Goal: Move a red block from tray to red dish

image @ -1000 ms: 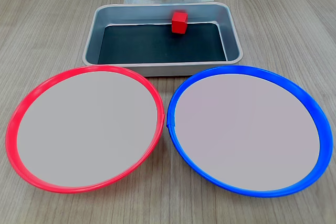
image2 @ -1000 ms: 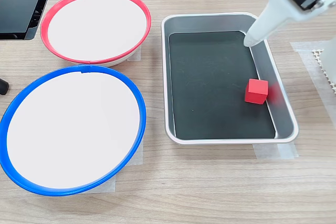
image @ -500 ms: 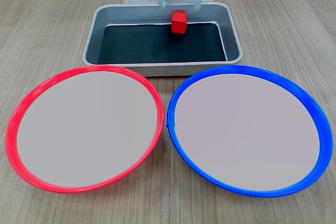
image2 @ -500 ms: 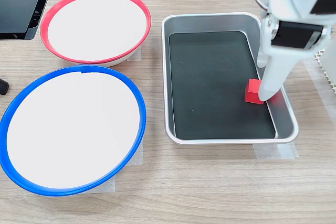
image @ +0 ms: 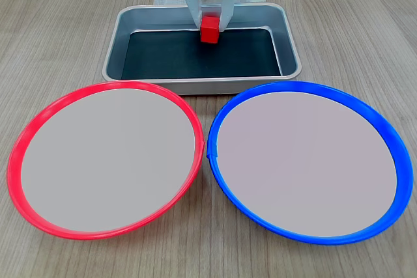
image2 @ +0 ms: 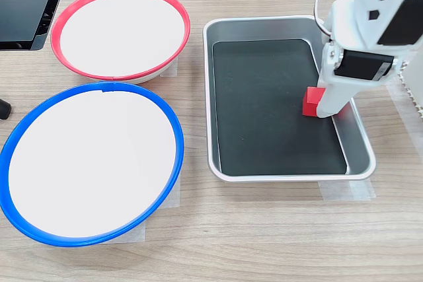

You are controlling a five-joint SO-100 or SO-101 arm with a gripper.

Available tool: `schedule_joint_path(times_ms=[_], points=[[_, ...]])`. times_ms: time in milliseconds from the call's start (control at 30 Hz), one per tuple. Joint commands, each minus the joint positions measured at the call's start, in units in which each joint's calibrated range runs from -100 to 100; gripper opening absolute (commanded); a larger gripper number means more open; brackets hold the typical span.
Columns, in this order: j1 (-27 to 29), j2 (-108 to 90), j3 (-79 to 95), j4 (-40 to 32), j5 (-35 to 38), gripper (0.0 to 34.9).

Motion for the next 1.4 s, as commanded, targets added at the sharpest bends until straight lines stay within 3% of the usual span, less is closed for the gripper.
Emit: schedule_joint_path(times_ms=[0, 200, 433, 567, 667, 767, 833, 933, 967, 1000, 1033, 1100, 1133, 1233, 1300, 1367], points=[[-0.78, 0.37, -8.11, 1.11, -1.81, 0.4], [1.48, 8.56, -33.96, -1.87, -6.30, 0.4], [9.48, 28.68, -45.80, -29.93, -10.16, 0.4], [13.43, 37.98, -45.71, -37.36, -8.99, 0.8], [15.31, 42.16, -45.80, -38.76, -7.96, 5.3], [16.44, 44.97, -46.34, -39.18, -7.42, 13.3], [16.73, 45.83, -46.98, -39.18, -7.28, 22.4], [16.82, 45.49, -47.44, -39.75, -7.52, 28.5], [16.73, 44.89, -47.44, -40.08, -7.77, 28.9], [16.54, 43.87, -47.25, -40.50, -8.45, 26.7], [16.25, 42.42, -46.89, -40.83, -9.67, 21.9], [14.84, 36.53, -44.07, -43.38, -15.63, 2.6], [14.47, 34.74, -42.98, -44.05, -17.39, 0.3], [12.77, 25.87, -35.97, -49.25, -27.11, 0.2], [11.83, 15.12, -25.32, -54.28, -38.78, 0.1], [10.70, 6.59, -16.58, -55.35, -44.00, 0.1]])
